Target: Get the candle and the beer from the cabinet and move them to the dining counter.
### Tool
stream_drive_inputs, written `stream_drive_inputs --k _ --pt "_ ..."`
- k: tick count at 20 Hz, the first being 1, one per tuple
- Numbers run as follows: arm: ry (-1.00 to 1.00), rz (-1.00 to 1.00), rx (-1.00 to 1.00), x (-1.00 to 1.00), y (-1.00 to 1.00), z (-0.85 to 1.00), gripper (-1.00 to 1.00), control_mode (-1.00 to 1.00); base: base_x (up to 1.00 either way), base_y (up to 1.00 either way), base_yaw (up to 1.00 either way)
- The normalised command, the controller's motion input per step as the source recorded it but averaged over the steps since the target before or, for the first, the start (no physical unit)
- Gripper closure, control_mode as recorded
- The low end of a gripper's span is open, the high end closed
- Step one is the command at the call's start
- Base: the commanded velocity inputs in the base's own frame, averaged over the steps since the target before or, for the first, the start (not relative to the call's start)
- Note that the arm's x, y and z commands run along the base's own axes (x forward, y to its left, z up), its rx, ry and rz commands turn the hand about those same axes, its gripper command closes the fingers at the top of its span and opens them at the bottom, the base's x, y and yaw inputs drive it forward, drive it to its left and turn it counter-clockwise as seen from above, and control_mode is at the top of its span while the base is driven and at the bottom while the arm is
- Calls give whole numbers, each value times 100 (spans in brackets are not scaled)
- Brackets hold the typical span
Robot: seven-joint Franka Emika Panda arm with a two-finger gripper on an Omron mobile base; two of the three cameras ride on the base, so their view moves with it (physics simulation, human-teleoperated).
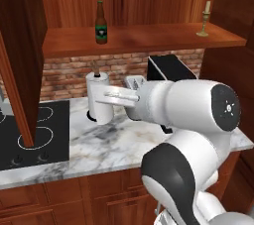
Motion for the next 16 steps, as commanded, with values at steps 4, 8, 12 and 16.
stream_drive_inputs --k 4,8,12,16 --pt "-12 -28 -9 17 -32 44 -100 -100 0 0 0" --pt "-12 -14 -6 8 -73 32 -100 -100 0 0 0" --pt "-13 -8 -7 9 -78 29 -100 -100 0 0 0" --pt "-11 -7 -7 16 -62 23 -100 -100 0 0 0"
